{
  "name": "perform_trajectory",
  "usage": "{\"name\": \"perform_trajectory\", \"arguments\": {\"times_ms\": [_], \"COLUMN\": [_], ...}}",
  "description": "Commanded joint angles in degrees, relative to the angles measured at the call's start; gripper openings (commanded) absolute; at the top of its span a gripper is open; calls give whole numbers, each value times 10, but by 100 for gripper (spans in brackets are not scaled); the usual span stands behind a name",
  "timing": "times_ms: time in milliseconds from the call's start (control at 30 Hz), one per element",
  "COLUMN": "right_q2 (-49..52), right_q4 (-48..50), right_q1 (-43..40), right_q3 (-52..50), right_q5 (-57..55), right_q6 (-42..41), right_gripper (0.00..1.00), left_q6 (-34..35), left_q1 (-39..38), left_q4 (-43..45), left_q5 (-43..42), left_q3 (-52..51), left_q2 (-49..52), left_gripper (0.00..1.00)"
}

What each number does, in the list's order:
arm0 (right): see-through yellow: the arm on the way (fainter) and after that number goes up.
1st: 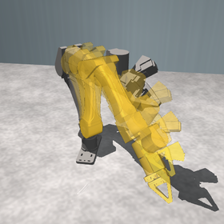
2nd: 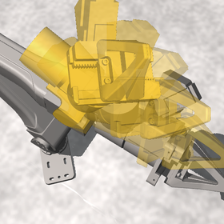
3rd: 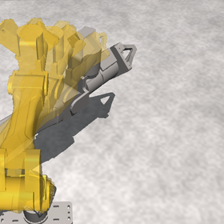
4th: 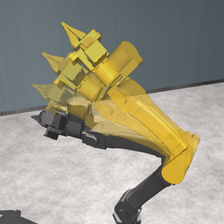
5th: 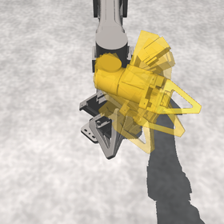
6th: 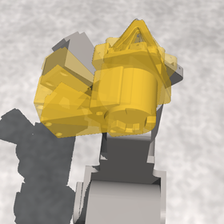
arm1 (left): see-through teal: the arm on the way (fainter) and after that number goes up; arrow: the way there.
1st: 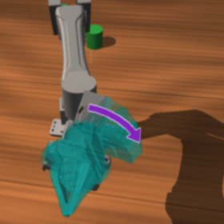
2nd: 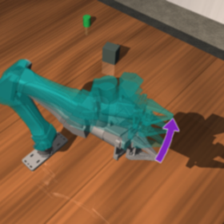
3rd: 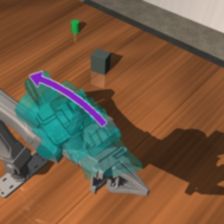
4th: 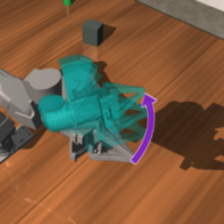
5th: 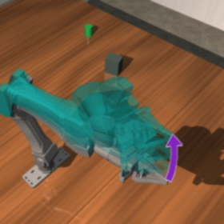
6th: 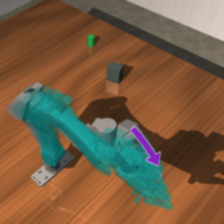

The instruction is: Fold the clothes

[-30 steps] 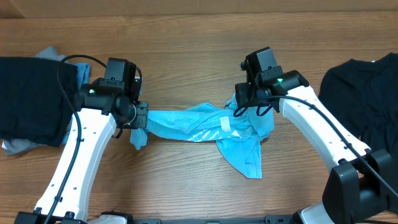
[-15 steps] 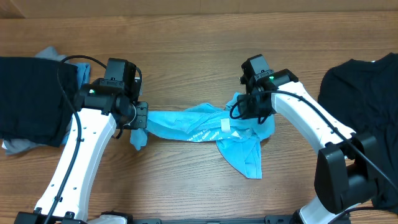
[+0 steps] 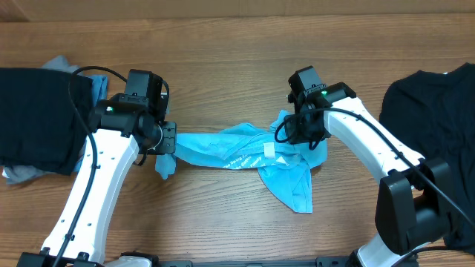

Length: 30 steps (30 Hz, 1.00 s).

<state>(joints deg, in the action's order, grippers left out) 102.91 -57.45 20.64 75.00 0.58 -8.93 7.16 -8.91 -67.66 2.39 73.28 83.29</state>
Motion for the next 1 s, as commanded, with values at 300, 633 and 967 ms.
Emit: {"name": "perform_trajectory", "arguments": {"times_ms": [300, 633, 967], "right_q2": [-5, -5, -12], "right_q4": [48, 94, 99], "right_q1": [-1, -1, -1], "right_q3": [1, -37, -25], "right_q5": [-35, -35, -35], "right_q6": [2, 3, 2], "right_gripper": [40, 40, 4], "left_q6": [6, 6, 6], "left_q1": [3, 3, 3], "left_q4": [0, 1, 4], "left_q5": [6, 6, 6], "left_q3": [-2, -2, -2], "left_q2": [-2, -2, -2], "left_gripper": [7, 7, 4]}}
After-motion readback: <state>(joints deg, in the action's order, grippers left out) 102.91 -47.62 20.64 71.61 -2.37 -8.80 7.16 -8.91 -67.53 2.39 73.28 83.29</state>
